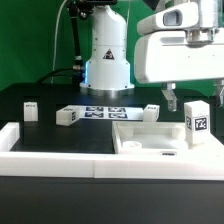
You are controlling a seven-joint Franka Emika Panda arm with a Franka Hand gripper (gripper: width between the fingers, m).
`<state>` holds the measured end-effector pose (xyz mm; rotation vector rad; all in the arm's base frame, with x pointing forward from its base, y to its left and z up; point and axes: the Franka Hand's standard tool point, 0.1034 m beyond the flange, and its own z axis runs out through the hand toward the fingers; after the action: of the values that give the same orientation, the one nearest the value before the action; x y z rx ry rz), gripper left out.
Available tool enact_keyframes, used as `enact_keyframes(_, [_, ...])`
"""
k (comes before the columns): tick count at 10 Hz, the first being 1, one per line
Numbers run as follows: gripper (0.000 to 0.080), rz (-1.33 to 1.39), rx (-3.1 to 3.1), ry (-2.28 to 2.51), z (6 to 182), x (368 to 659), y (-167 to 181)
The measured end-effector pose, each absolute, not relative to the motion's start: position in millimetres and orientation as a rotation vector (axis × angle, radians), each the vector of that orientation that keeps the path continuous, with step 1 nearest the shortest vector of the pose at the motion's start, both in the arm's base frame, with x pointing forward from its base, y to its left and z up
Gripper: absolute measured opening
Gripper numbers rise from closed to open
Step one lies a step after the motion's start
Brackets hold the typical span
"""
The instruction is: Assemble one leg
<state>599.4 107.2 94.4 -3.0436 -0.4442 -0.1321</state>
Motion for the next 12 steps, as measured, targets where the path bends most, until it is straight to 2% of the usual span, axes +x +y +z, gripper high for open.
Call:
enact_keyframes(2, [0.0649,0.054,-3.043,-0.417,94.6,602,106])
enact_keyframes(4, [0.0649,0.029,-3.045,-0.409,92.5,607,104])
enact_keyframes(5, [0.052,0.028,-3.045,-0.41,92.6,607,104])
enact_keyframes(6, [0.052,0.029,-3.045,-0.41,92.5,607,104])
enact_keyframes(7, [0.0382,0.029,-3.045,-0.41,92.4,607,104])
enact_keyframes(8, [0.0291,0.029,-3.044,-0.41,92.4,607,104])
enact_keyframes(12, [0.0291,0.03,-3.061,-0.268,92.0,605,115])
